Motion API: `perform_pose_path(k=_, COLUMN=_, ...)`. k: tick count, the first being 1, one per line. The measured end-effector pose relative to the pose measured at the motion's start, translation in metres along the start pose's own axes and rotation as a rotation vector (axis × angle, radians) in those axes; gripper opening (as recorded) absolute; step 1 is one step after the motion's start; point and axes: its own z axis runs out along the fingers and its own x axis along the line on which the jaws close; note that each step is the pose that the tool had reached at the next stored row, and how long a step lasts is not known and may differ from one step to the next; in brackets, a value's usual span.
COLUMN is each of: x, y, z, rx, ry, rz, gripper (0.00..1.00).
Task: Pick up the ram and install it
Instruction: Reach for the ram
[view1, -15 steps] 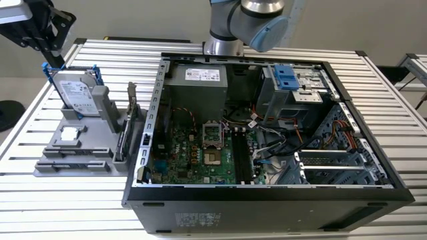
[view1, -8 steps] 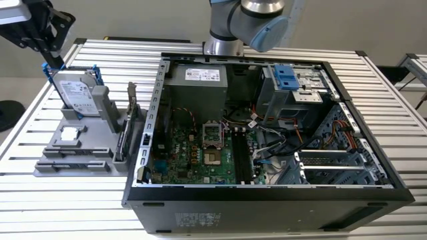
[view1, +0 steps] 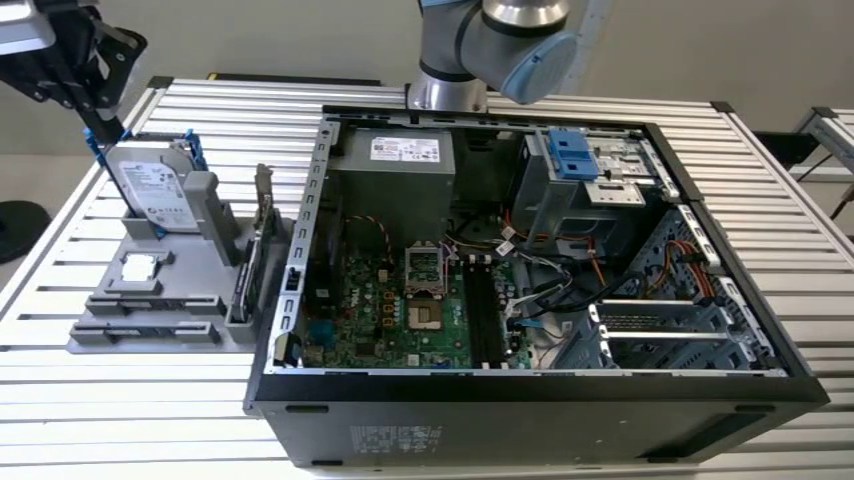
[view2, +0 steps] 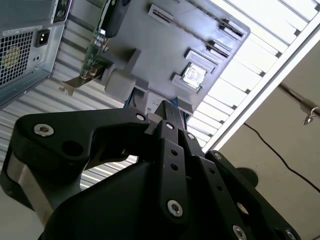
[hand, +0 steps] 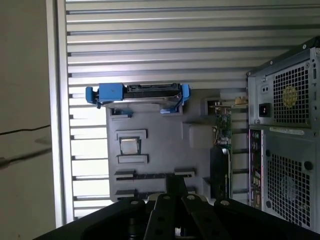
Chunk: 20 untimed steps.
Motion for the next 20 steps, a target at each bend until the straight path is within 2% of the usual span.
perform_pose_path(k=20, x=-0.0007, y=-0.0151, z=-0.0007, rx=-0.0003, ry=0.0000, rz=0.000, gripper=0.00)
